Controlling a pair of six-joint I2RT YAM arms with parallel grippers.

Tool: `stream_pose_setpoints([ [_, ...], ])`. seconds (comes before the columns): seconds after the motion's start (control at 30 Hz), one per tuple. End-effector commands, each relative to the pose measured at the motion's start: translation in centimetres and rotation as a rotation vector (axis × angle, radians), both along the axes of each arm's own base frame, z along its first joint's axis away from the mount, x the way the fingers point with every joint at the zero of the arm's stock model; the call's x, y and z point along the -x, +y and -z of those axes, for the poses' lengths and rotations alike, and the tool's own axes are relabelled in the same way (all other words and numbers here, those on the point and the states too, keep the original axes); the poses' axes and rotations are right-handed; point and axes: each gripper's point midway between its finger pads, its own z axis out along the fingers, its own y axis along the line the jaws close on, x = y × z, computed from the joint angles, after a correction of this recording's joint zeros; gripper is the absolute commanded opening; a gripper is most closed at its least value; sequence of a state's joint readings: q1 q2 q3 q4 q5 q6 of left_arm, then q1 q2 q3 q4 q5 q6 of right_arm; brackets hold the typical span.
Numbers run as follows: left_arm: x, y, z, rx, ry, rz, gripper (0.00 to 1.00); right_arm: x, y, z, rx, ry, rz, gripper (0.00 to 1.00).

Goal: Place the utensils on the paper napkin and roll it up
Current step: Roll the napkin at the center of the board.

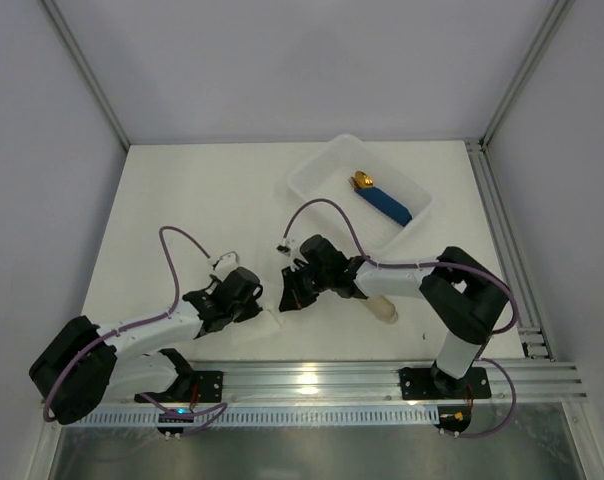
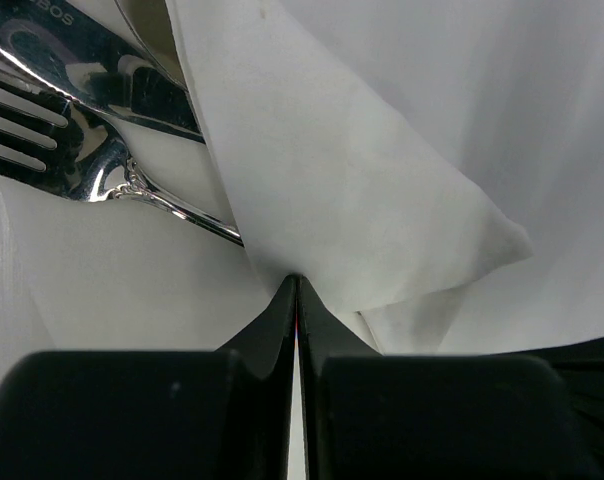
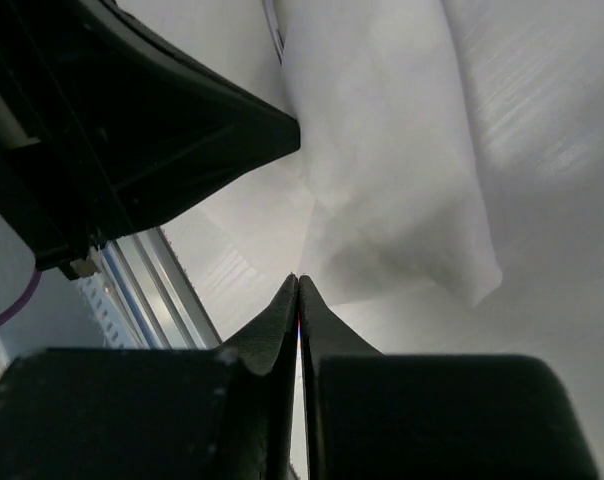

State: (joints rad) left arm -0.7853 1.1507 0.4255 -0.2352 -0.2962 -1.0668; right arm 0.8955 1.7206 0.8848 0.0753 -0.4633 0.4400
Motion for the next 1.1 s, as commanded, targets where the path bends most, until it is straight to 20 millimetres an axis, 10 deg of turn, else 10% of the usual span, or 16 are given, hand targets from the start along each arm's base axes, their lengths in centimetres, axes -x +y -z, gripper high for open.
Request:
stream_pose_setpoints([
  [0.0,0.4,0.3,0.6,-0.015,0.012,-0.002,0.0,-2.1,2.8,-2.1,-0.098,-0.085,0.002,0.04],
  [0.4,0.1,0.1,0.4,-0.019,0.011,-0.002,0.0,-4.4,5.7,-0.9,-0.061,-0.089,-0.041,0.04],
  [1.07,-0.4,0.5,-0.9,-0.076,0.01,-0.017,0.0,-3.0,4.2,5.7,0.087,0.014,-0.026,0.04],
])
